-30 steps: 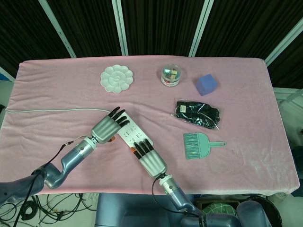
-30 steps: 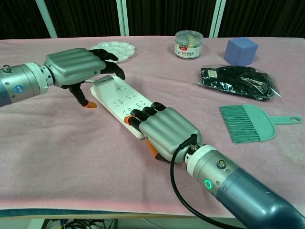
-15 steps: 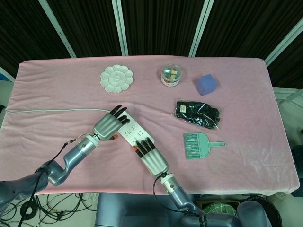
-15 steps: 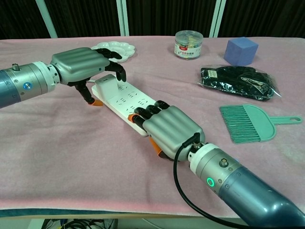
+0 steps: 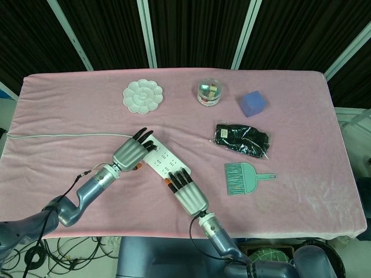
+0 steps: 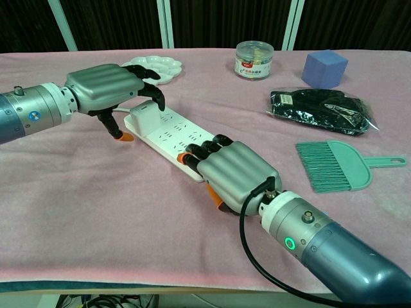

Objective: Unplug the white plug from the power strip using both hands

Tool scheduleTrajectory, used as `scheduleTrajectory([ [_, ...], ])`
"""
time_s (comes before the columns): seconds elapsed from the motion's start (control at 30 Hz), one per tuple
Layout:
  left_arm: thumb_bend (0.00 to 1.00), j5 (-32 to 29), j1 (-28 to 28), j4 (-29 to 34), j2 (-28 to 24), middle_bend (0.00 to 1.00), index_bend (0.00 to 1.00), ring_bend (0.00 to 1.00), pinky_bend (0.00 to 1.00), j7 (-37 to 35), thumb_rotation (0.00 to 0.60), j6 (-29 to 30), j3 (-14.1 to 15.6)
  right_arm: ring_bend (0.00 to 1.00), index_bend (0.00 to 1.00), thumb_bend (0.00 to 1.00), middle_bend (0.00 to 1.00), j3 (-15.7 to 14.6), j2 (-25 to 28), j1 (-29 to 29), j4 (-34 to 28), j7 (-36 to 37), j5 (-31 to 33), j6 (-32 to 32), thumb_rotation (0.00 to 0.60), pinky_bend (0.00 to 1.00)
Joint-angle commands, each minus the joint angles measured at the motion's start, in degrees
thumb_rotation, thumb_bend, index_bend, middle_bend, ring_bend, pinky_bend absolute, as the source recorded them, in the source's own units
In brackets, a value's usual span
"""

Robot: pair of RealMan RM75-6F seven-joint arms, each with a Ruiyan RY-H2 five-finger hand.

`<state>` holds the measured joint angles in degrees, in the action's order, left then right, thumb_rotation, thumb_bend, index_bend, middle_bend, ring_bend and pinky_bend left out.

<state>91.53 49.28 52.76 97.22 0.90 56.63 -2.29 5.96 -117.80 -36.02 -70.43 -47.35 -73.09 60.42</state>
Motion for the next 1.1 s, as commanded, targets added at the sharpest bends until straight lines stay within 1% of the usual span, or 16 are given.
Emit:
scheduleTrajectory([
  [0.03,0.18,0.2,0.0,-0.5,0.3,0.29,0.32,0.0,0.06,0.1,0.6,0.3,0.2,0.11,0.17,0.79,0.12,-0.1,-0.1,0.0,0.0,-0.1,0.2,-0.1,0.6,0.08],
  [0.27,0.19,0.7,-0.1,-1.5,1.4,0.29,0.32,0.0,0.06,0.1,0.6,2.3,0.2,0.11,0.17,0.79,0.12,-0.1,-0.5,0.0,0.6,0.1,0.5,-0.3,0.6,0.08],
  [0.53,0.19,0.4,0.3,-2.7,2.0,0.29,0.33,0.0,0.06,0.5,0.6,2.0,0.3,0.11,0.17,0.79,0.12,0.2,-0.7,-0.2,0.9,0.8,1.3,-1.2,0.6,0.08],
  [0.93,0.19,0.4,0.8,-4.5,3.2,0.31,0.34,0.0,0.06,1.0,0.6,1.3,0.8,0.11,0.17,0.79,0.12,0.1,0.3,-0.1,-0.6,0.1,2.0,-1.1,0.6,0.08],
  [1.1,0.23,0.3,0.8,-5.4,3.8,0.34,0.37,0.0,0.06,0.7,0.6,1.5,0.7,0.11,0.18,0.79,0.12,0.1,0.7,-0.1,-0.8,0.1,2.2,-0.9,0.6,0.08],
])
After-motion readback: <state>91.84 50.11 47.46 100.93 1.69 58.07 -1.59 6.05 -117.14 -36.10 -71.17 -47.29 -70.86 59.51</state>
